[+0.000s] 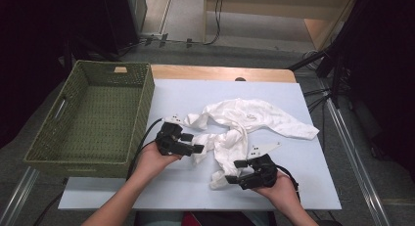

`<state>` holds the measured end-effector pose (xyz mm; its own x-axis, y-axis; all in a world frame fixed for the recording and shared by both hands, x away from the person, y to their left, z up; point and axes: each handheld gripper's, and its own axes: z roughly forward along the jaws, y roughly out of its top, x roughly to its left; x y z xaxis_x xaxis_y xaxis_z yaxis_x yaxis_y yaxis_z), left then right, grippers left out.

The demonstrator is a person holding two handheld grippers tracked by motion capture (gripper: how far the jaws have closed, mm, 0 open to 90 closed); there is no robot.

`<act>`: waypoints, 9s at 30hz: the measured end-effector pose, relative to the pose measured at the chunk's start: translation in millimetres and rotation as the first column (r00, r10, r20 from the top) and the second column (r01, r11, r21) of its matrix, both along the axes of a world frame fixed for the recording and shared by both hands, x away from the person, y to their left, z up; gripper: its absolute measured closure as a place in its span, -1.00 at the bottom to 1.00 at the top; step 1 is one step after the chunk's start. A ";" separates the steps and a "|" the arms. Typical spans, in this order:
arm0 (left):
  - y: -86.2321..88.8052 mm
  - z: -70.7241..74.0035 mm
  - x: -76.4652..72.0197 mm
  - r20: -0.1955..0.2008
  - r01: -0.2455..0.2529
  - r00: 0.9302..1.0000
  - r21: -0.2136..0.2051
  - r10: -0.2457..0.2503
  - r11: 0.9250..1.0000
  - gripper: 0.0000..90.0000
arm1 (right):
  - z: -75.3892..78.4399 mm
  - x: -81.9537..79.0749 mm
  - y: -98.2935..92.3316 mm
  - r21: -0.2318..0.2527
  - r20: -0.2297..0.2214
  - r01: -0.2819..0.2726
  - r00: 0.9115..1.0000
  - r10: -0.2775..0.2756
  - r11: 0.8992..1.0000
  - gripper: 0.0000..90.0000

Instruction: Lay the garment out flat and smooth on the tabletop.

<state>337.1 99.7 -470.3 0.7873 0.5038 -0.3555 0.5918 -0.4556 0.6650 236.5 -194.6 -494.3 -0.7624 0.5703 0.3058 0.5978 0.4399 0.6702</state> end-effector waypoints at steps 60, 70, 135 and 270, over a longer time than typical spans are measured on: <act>-18.4 -1.1 -13.4 -0.132 0.126 0.983 -0.026 -0.128 0.992 0.77 | 49.6 13.6 -52.2 0.157 0.106 0.150 0.980 -0.167 0.976 0.76; -45.2 6.4 -41.2 -0.066 0.217 0.973 -0.047 -0.220 0.975 0.77 | 69.0 16.9 -54.1 0.188 0.157 0.173 0.966 -0.203 0.967 0.75; -13.7 -6.3 -60.0 -0.093 0.092 0.992 0.052 -0.087 0.994 -0.51 | 38.3 83.4 51.6 0.061 0.042 -0.058 0.998 0.056 0.996 0.68; 6.2 2.3 -27.7 -0.107 0.086 0.990 -0.057 -0.092 0.995 0.91 | 13.5 3.9 -91.1 -0.010 -0.059 0.205 0.977 -0.206 0.979 0.90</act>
<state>309.3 105.9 -468.0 0.7833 0.4117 -0.4657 0.6206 -0.4759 0.6232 240.4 -285.7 -480.9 -0.6094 0.7144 0.3440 0.7143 0.3063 0.6293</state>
